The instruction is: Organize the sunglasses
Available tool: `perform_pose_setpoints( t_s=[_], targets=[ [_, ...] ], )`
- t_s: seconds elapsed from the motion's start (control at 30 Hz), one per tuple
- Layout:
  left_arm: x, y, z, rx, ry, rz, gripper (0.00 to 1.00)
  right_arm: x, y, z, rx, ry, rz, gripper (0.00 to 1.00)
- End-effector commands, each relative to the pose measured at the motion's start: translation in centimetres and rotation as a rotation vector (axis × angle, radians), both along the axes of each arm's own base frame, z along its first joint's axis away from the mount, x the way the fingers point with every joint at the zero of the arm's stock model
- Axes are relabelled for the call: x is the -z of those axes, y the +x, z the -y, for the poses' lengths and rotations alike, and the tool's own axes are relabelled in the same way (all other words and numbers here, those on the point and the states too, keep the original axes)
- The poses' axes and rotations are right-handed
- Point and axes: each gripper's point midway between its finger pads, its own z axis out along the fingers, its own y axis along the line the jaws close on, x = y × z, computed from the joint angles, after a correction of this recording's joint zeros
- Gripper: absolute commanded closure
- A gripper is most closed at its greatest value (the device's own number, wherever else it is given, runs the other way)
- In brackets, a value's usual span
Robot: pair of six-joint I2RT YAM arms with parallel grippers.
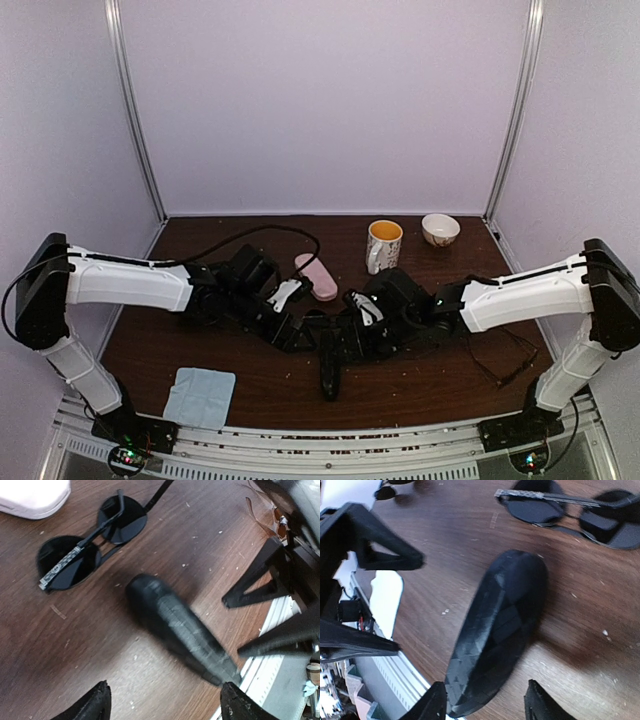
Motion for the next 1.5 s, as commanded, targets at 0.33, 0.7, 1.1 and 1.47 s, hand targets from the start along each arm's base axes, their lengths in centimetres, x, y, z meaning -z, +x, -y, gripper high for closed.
perform_pose_setpoints(
  t_s=[0.33, 0.7, 1.1, 1.47],
  targets=[
    [0.4, 0.4, 3.2, 0.032, -0.018, -0.059, 0.31, 0.4, 0.5, -1.4, -0.022, 0.077, -0.018, 0.58],
    [0.9, 0.4, 3.8, 0.039, -0.018, -0.077, 0.31, 0.8, 0.7, -0.7, -0.009, 0.114, -0.04, 0.68],
    [1.7, 0.5, 4.3, 0.049, -0.009, -0.092, 0.4, 0.7, 0.7, -1.8, -0.045, 0.132, -0.052, 0.68],
    [2.7, 0.3, 4.6, 0.06, 0.003, -0.113, 0.46, 1.0, 0.6, -2.2, -0.062, 0.133, -0.069, 0.67]
  ],
)
